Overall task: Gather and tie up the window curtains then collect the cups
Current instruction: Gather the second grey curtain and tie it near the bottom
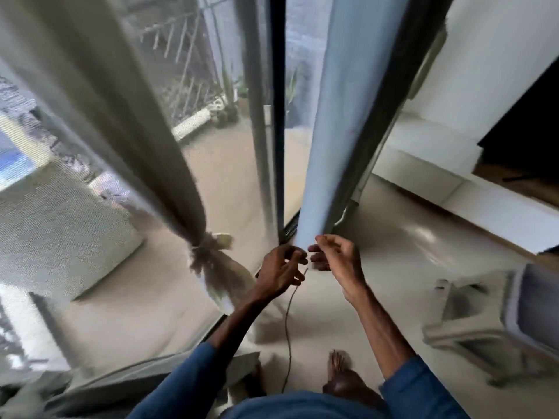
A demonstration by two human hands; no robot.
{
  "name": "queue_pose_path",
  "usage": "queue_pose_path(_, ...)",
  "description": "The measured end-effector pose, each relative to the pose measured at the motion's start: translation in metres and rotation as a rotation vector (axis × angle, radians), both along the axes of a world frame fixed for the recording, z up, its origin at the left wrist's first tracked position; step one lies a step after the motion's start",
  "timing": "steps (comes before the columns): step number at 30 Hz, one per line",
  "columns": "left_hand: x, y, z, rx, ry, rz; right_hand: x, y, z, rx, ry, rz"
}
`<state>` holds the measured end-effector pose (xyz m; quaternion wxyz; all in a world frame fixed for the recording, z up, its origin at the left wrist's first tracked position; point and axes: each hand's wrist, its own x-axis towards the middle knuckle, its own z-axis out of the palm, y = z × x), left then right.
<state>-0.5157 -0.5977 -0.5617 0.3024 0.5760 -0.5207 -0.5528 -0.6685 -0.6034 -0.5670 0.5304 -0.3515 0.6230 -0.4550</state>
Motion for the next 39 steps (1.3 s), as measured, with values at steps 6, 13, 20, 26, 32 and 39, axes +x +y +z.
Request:
queue_pose_path(6, -0.097, -0.057, 0.022, -0.156, -0.031, -0.103, -0.111, -0.044, 0.028, -0.076, 0.040, -0.029)
queue_pose_path(13, -0.184, -0.127, 0.094, -0.675, -0.241, 0.112, -0.212, -0.120, 0.101, -0.248, 0.094, 0.013)
queue_pose_path(20, -0.219, -0.207, 0.218, -1.194, -0.403, 0.397, -0.254, -0.195, 0.217, -0.501, 0.138, 0.087)
queue_pose_path(26, -0.237, -0.284, 0.330, -1.471, -0.361, 0.442, -0.271, -0.271, 0.325, -0.805, 0.227, 0.096)
queue_pose_path(32, -0.248, -0.345, 0.451, -1.719, -0.316, 0.596, -0.278, -0.359, 0.426, -1.147, 0.430, 0.056)
queue_pose_path(39, -0.261, -0.379, 0.542, -1.876, -0.367, 0.765, -0.273, -0.422, 0.526, -1.435, 0.581, -0.162)
